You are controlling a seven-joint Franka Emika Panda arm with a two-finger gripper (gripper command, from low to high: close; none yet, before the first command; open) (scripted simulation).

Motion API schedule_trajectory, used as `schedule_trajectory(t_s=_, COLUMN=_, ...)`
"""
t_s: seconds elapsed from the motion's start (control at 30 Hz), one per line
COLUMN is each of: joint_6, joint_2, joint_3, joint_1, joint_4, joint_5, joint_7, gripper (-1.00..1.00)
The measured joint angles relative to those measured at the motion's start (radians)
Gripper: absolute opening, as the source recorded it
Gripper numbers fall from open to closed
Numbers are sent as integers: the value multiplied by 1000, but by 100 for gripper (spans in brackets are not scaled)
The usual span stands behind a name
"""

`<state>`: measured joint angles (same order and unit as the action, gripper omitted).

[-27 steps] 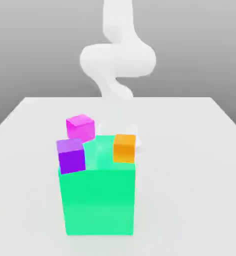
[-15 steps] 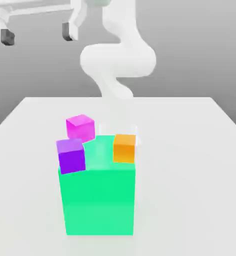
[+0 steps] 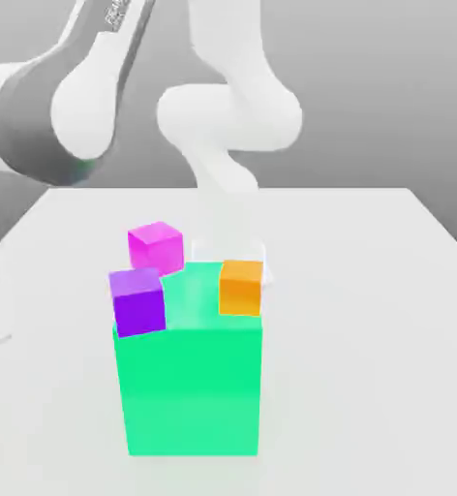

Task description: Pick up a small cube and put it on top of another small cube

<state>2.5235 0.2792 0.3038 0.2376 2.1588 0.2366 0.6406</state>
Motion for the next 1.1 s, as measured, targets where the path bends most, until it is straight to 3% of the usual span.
schedule_trajectory(t_s=0.27, joint_6=117, joint_2=288, joint_3=-27, joint_1=110, joint_4=-50, joint_5=74, joint_7=-51, gripper=0)
schedule_trajectory(t_s=0.3, joint_6=139, joint_2=319, joint_3=-40, joint_1=121, joint_4=-57, joint_5=87, joint_7=-60, gripper=-100)
schedule_trajectory(t_s=0.57, joint_6=124, joint_2=300, joint_3=-31, joint_1=114, joint_4=-53, joint_5=79, joint_7=-55, gripper=-100)
schedule_trajectory(t_s=0.7, joint_6=27, joint_2=168, joint_3=10, joint_1=69, joint_4=-18, joint_5=32, joint_7=-5, gripper=-100)
schedule_trajectory(t_s=1.1, joint_6=-254, joint_2=-268, joint_3=-37, joint_1=-99, joint_4=116, joint_5=-97, joint_7=321, gripper=-100)
